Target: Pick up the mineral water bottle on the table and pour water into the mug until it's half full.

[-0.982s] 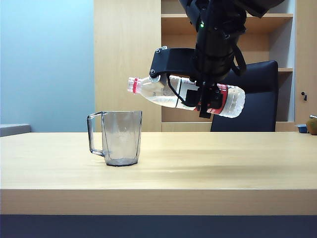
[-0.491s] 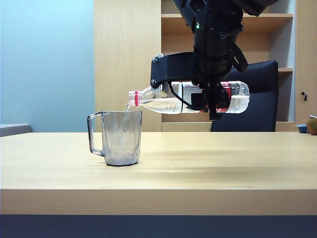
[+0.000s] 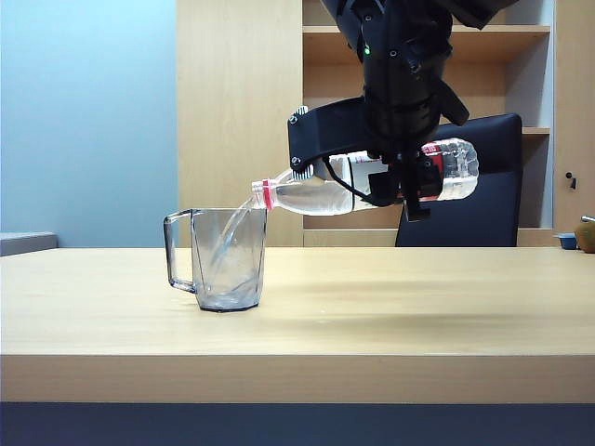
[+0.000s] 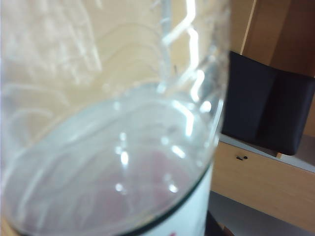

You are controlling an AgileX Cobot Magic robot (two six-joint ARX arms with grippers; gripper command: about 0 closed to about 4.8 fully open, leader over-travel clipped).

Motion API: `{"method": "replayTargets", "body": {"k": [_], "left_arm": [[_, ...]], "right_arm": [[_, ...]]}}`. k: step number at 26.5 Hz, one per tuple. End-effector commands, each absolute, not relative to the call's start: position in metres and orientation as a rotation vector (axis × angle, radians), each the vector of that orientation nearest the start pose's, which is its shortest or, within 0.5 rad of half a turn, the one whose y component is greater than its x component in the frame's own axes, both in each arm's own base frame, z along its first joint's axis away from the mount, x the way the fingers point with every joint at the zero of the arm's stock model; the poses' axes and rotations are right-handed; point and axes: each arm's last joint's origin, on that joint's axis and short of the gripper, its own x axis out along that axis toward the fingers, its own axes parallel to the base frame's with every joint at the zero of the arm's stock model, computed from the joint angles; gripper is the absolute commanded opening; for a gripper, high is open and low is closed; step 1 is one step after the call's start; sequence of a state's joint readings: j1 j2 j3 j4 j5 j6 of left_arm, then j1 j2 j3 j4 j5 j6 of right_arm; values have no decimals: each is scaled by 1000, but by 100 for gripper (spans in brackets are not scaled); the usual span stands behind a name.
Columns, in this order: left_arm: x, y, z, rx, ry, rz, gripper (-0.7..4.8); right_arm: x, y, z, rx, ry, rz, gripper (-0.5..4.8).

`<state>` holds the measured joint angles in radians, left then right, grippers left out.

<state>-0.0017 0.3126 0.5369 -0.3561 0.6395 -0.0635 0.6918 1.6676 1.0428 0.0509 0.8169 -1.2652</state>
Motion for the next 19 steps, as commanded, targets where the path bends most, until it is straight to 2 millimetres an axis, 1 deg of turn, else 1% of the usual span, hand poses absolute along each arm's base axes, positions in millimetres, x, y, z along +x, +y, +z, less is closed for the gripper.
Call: {"method": "replayTargets", "body": {"k": [1, 6, 19], "left_arm": [[84, -17, 288, -94, 129, -637, -6], [84, -17, 288, -94, 129, -637, -6], [84, -17, 288, -94, 129, -637, -6]], "right_arm": [[285, 212, 237, -1602, 400, 112, 264], [285, 215, 240, -1632, 372, 105, 264], [285, 215, 242, -1627, 364, 82, 264]]}}
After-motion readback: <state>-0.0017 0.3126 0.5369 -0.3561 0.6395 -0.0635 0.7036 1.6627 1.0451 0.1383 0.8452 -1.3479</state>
